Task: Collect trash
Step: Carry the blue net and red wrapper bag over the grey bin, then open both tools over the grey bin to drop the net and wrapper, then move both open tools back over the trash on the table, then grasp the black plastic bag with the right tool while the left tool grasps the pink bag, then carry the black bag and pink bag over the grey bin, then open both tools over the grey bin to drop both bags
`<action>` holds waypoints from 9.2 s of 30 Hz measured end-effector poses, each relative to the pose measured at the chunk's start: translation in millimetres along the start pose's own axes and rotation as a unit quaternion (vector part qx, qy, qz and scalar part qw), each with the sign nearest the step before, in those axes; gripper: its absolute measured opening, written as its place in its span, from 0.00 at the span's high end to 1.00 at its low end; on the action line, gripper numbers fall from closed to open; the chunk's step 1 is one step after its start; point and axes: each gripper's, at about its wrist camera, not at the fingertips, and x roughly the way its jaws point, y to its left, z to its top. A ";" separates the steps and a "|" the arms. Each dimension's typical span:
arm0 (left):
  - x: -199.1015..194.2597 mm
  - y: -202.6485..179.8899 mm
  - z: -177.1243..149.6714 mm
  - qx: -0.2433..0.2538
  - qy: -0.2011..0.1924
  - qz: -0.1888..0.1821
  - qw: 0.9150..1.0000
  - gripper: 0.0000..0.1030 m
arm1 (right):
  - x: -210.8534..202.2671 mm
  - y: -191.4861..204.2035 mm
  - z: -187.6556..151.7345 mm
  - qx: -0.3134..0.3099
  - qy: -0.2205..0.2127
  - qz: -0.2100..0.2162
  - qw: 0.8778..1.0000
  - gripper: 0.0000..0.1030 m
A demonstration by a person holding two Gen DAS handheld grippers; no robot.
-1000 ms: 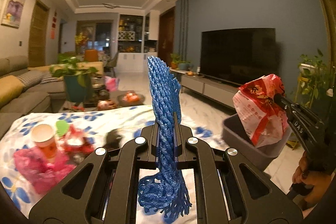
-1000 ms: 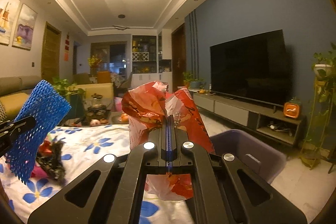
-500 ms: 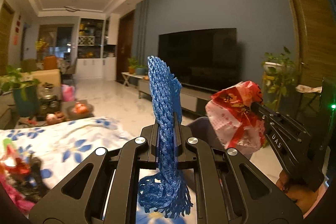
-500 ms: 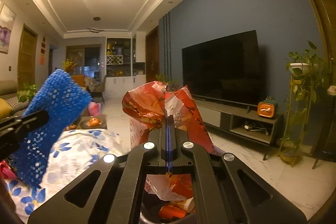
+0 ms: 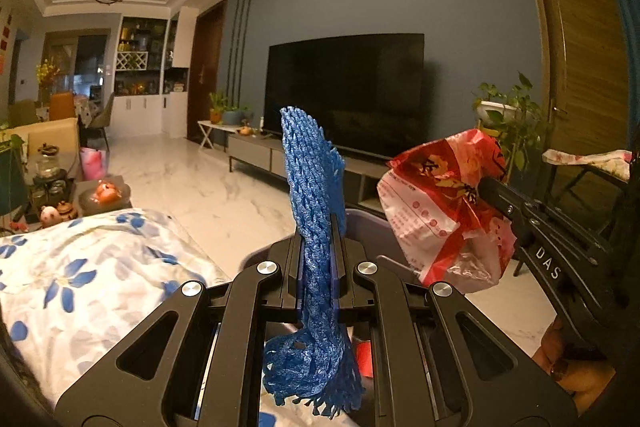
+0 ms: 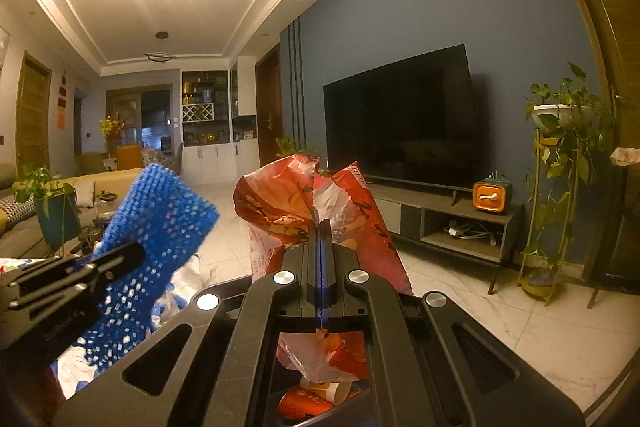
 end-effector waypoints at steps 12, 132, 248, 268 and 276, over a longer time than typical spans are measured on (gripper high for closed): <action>26.6 -3.6 -6.3 -0.011 0.015 -0.020 1.000 0.92 | 4.8 9.6 -2.5 0.000 0.004 -0.003 1.000 0.99; -321.1 257.5 -107.9 -0.188 -0.001 0.429 0.884 0.15 | -11.2 370.3 -91.4 -0.113 0.195 0.321 0.920 0.93; 25.6 14.5 9.4 -0.041 0.049 0.025 0.998 0.97 | 19.8 2.8 -4.0 0.007 0.031 0.015 0.999 0.98; 53.3 12.7 -0.7 -0.035 0.064 0.000 0.997 0.96 | 33.2 2.8 -12.0 0.005 0.046 0.026 0.999 0.98; 64.1 9.3 -5.6 -0.034 0.076 -0.014 0.996 0.96 | 30.8 -2.7 -12.6 0.016 0.040 0.018 0.999 0.72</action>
